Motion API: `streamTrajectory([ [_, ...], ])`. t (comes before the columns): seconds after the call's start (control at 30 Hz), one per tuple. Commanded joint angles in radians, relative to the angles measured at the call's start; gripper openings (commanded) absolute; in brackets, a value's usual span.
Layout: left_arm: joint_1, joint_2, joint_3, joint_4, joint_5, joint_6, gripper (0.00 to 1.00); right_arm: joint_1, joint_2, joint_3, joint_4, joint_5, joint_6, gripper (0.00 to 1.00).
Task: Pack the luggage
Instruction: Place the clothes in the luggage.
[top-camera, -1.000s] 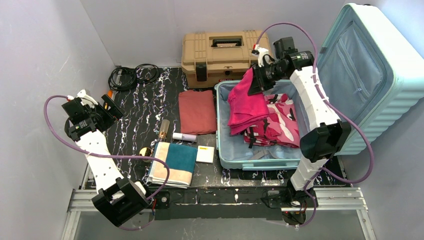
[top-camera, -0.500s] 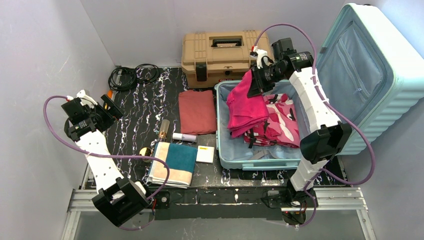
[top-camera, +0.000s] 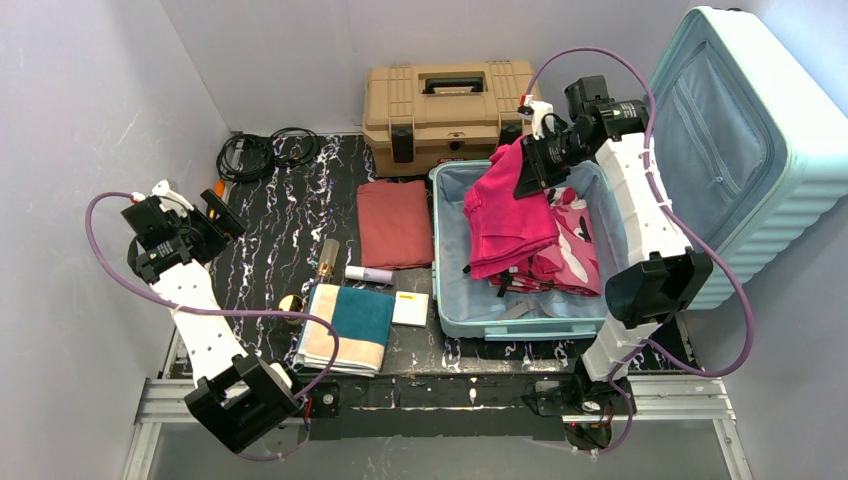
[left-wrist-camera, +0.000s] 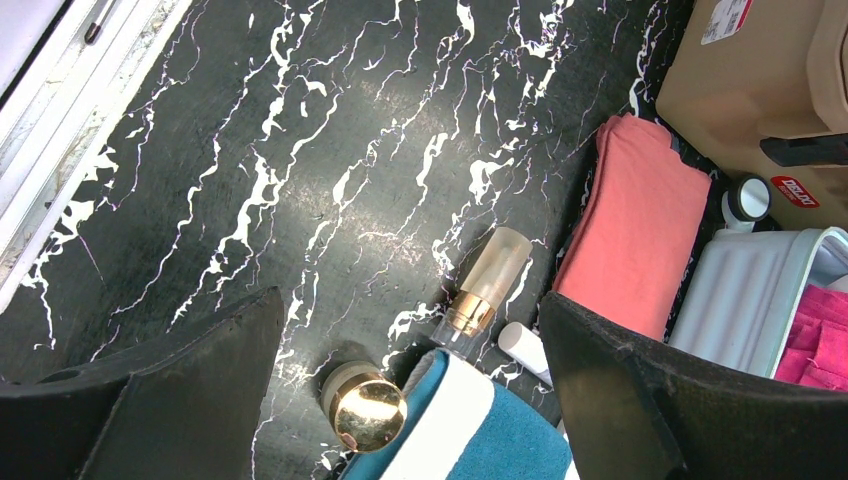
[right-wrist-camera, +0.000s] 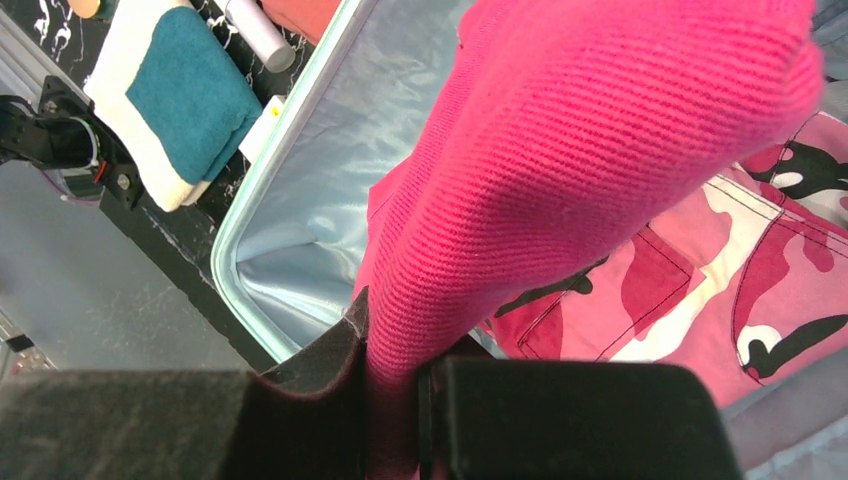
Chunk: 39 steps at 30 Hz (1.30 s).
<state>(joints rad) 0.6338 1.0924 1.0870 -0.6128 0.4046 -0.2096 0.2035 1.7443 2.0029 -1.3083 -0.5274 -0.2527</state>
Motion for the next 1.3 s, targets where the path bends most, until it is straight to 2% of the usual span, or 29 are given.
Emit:
streamTrajectory([
  [0.0, 0.009, -0.002, -0.006, -0.005, 0.023, 0.001, 0.98, -0.042, -0.050, 0.071, -0.036, -0.059, -0.058, 0.01],
  [0.23, 0.013, 0.000, -0.004, -0.004, 0.026, 0.000, 0.98, -0.168, 0.004, 0.051, -0.090, -0.050, -0.123, 0.01],
  [0.4, 0.015, 0.001, -0.008, -0.004, 0.029, 0.002, 0.98, -0.232, -0.010, -0.107, -0.007, 0.031, -0.158, 0.06],
  [0.43, 0.015, 0.000, -0.009, -0.004, 0.031, 0.000, 0.98, -0.237, -0.016, -0.152, 0.024, 0.057, -0.163, 0.13],
  [0.47, 0.016, 0.002, -0.008, -0.004, 0.032, 0.001, 0.98, -0.239, -0.021, -0.195, 0.057, 0.085, -0.167, 0.24],
  [0.5, 0.017, 0.002, -0.007, -0.004, 0.033, 0.000, 0.98, -0.239, -0.024, -0.244, 0.087, 0.112, -0.171, 0.38],
  [0.57, 0.017, 0.004, -0.006, -0.005, 0.038, -0.002, 0.98, -0.239, -0.018, -0.285, 0.135, 0.184, -0.171, 0.56],
  [0.67, 0.017, 0.003, -0.004, -0.005, 0.047, -0.003, 0.98, -0.239, -0.016, -0.280, 0.203, 0.318, -0.147, 0.71],
  [0.73, 0.018, 0.002, -0.003, -0.008, 0.047, -0.004, 0.98, -0.238, -0.035, -0.267, 0.248, 0.361, -0.133, 0.75],
  [0.9, 0.020, -0.005, -0.006, -0.010, 0.046, -0.001, 0.98, -0.236, -0.094, -0.224, 0.278, 0.358, -0.142, 0.77],
  [1.03, 0.020, -0.005, -0.003, -0.012, 0.052, -0.002, 0.98, -0.228, -0.162, -0.281, 0.319, 0.380, -0.164, 0.75],
  [1.13, 0.021, -0.006, 0.001, -0.015, 0.058, -0.003, 0.98, -0.228, -0.194, -0.363, 0.341, 0.373, -0.180, 0.64],
  [1.27, 0.021, -0.015, 0.003, -0.020, 0.060, 0.000, 0.98, -0.228, -0.212, -0.512, 0.367, 0.345, -0.195, 0.43],
])
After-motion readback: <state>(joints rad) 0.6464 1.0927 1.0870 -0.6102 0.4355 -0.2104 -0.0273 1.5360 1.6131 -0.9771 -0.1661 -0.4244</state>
